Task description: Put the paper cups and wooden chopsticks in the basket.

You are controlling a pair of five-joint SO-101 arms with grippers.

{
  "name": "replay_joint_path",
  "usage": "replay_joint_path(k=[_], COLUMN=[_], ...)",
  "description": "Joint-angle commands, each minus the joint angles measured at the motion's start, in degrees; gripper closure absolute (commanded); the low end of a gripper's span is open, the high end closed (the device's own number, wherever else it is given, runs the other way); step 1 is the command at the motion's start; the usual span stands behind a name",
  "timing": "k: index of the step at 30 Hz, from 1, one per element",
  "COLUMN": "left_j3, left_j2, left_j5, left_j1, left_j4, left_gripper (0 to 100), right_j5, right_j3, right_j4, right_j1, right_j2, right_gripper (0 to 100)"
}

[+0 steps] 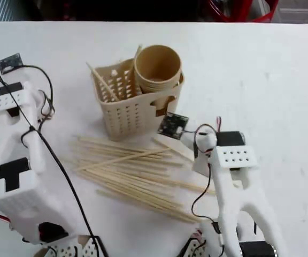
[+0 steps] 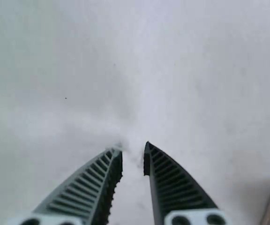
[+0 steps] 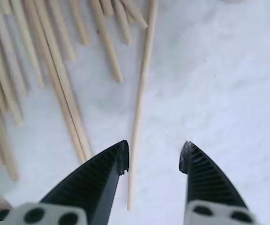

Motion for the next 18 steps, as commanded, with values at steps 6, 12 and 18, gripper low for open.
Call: replay_joint_path(k=[6, 12, 18], left_j3=[0.70, 0.70, 0.79], left_j2=[-0.31, -0.40, -0.40], left_j5=[0.70, 0.70, 0.70], left_j1=[0.04, -0.04, -0.04], left_j4=[-0.88, -0.88, -0.88], left_gripper=[91, 91, 91], right_j5=[2.20, -0.53, -0.70], right_j3=[5.89, 0.00, -5.19], right_j4=[-11.12, -14.46, -17.63], right_j1=[1.63, 1.63, 2.15], right_j2=[2.07, 15.96, 27.56], right_gripper=[81.1, 81.1, 81.5])
